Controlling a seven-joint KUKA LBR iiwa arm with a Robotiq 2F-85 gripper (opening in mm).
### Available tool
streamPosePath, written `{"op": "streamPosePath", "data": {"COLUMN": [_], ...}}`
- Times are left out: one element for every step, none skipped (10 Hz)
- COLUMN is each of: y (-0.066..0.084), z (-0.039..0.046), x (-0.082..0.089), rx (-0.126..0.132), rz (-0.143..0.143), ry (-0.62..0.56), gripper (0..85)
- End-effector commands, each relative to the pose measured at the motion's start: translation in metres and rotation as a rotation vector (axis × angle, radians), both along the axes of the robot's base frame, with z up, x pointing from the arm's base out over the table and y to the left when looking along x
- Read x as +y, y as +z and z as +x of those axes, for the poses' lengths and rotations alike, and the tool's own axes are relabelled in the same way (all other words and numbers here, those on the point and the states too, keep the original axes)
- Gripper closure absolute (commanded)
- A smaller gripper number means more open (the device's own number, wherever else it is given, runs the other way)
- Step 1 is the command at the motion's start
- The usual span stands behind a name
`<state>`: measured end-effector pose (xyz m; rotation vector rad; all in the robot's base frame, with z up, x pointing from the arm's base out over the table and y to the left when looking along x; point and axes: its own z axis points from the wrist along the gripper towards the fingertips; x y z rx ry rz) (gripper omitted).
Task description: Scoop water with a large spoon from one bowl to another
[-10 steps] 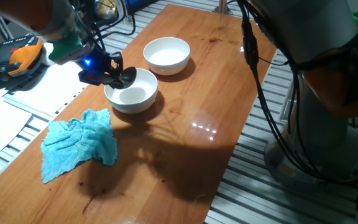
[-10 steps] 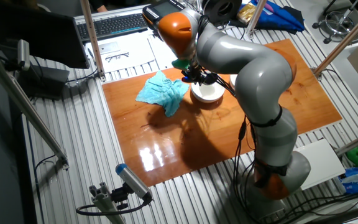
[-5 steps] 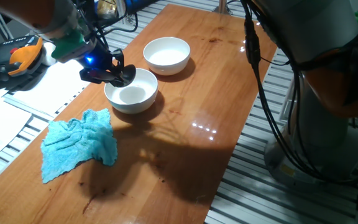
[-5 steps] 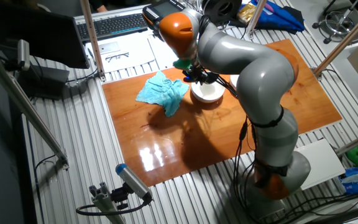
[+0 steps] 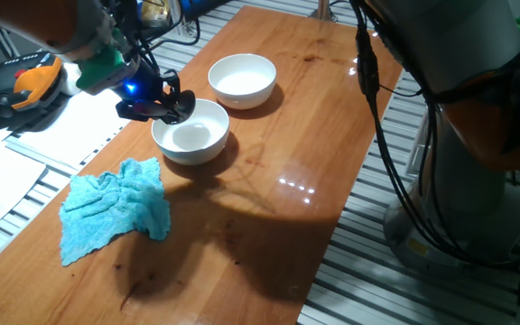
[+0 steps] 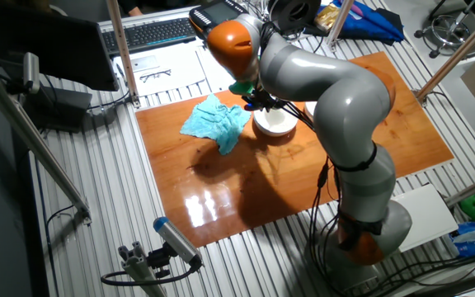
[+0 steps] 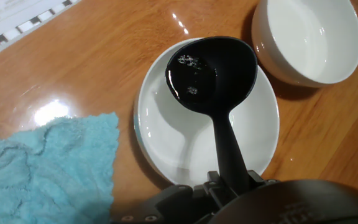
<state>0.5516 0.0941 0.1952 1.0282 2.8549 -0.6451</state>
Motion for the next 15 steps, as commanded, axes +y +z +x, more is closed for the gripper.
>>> {"op": "streamPosePath", "data": {"y": [0.0001,-0.0001,-0.0001,0.0000,-0.0001,-0.0002,-0.0005,-0.0008,-0.0012,-0.0019,-0.0028,-0.0034,-0.0034,-0.0031,-0.0026], "z": [0.0000,0.0001,0.0003,0.0003,0.0004,0.0004,0.0006,0.0008,0.0012,0.0018,0.0024,0.0028,0.0029,0.0028,0.0025], "x": [-0.0003,-0.0005,-0.0008,-0.0007,-0.0010,-0.0013,-0.0018,-0.0024,-0.0033,-0.0049,-0.0069,-0.0080,-0.0084,-0.0083,-0.0075], "rx": [-0.003,-0.009,-0.013,-0.014,-0.006,0.002,0.013,0.020,0.026,0.033,0.039,0.043,0.042,0.041,0.040], "rz": [0.004,0.017,0.034,0.045,0.040,0.041,0.033,0.029,0.023,0.009,0.001,-0.013,-0.021,-0.018,-0.010], "ry": [0.017,0.031,0.050,0.065,0.093,0.106,0.112,0.111,0.108,0.118,0.131,0.144,0.148,0.147,0.144], "gripper": [85.0,85.0,85.0,85.0,85.0,85.0,85.0,85.0,85.0,85.0,85.0,85.0,85.0,85.0,85.0]}}
